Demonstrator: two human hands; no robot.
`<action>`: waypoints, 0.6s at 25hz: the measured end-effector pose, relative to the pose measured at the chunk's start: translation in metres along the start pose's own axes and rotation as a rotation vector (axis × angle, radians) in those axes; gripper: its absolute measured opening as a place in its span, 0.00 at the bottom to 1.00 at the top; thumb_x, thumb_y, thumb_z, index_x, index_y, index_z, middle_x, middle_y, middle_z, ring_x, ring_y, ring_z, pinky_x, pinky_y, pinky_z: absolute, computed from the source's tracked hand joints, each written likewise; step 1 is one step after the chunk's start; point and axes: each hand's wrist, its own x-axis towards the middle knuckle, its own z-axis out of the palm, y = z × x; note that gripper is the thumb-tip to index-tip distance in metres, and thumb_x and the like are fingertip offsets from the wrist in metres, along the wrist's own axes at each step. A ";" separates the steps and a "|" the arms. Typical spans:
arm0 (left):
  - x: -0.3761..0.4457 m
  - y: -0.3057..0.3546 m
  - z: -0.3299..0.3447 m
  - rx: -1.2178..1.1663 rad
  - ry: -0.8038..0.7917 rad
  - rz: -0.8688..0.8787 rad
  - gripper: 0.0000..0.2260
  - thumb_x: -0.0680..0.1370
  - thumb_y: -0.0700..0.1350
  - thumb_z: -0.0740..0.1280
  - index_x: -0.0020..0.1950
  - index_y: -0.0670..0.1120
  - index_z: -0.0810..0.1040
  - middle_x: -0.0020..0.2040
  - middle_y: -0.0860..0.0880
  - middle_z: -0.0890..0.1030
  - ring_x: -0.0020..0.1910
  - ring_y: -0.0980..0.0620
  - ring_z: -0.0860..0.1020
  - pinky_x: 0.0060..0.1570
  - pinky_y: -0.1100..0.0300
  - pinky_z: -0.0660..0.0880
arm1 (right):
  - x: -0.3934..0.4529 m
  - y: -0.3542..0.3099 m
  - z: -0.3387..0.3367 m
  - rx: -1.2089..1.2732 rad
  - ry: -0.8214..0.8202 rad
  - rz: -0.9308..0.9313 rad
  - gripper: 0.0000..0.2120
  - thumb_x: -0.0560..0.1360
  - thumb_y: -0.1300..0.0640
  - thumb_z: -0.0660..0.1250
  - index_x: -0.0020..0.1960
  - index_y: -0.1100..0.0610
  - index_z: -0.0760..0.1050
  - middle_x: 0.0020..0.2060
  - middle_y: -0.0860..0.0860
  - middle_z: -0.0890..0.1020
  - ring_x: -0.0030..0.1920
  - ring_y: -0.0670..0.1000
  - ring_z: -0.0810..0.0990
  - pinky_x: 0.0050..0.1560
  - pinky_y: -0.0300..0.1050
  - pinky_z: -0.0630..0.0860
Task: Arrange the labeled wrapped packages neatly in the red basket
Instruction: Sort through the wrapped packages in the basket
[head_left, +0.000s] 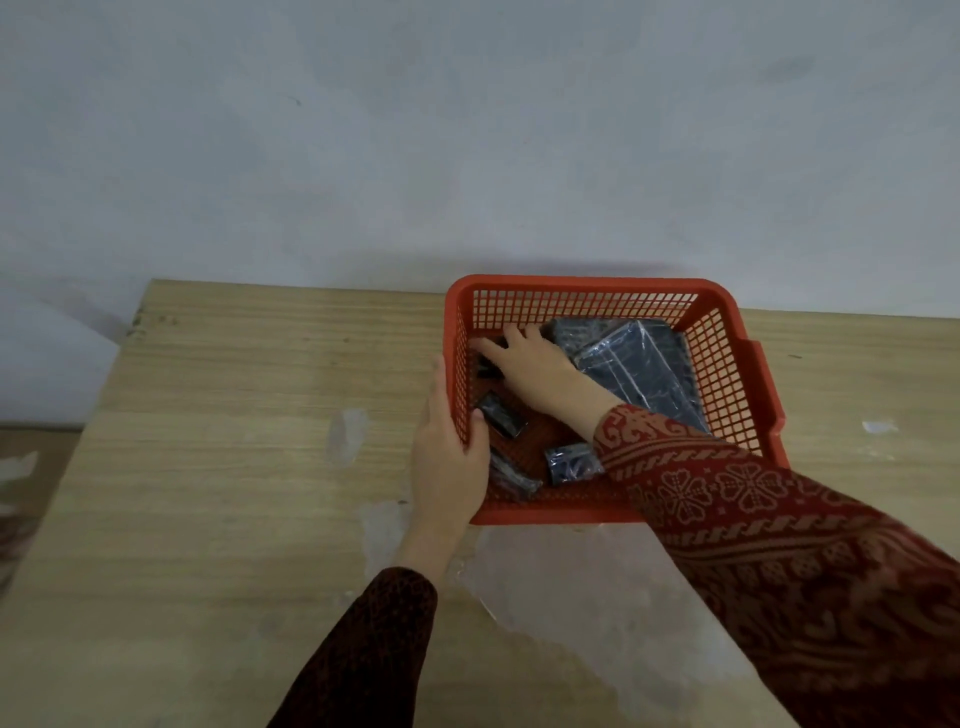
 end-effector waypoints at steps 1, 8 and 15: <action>0.000 0.000 0.000 -0.004 -0.005 -0.002 0.29 0.80 0.44 0.61 0.79 0.49 0.52 0.75 0.49 0.66 0.67 0.61 0.66 0.63 0.68 0.64 | 0.000 0.003 -0.004 0.038 -0.014 -0.029 0.25 0.78 0.59 0.60 0.73 0.50 0.59 0.64 0.62 0.69 0.62 0.66 0.69 0.56 0.59 0.75; 0.000 0.002 -0.001 -0.004 -0.007 -0.038 0.30 0.80 0.43 0.61 0.78 0.51 0.51 0.74 0.49 0.67 0.65 0.62 0.66 0.58 0.77 0.61 | -0.001 0.015 -0.028 0.598 0.178 0.124 0.23 0.71 0.63 0.70 0.62 0.59 0.64 0.46 0.59 0.81 0.38 0.55 0.77 0.28 0.39 0.68; -0.001 0.003 -0.001 0.004 0.000 -0.048 0.30 0.80 0.44 0.61 0.78 0.51 0.51 0.74 0.49 0.67 0.63 0.65 0.64 0.57 0.80 0.59 | 0.001 0.014 -0.021 0.789 0.148 0.229 0.27 0.70 0.65 0.73 0.66 0.60 0.66 0.56 0.60 0.78 0.52 0.58 0.77 0.45 0.44 0.71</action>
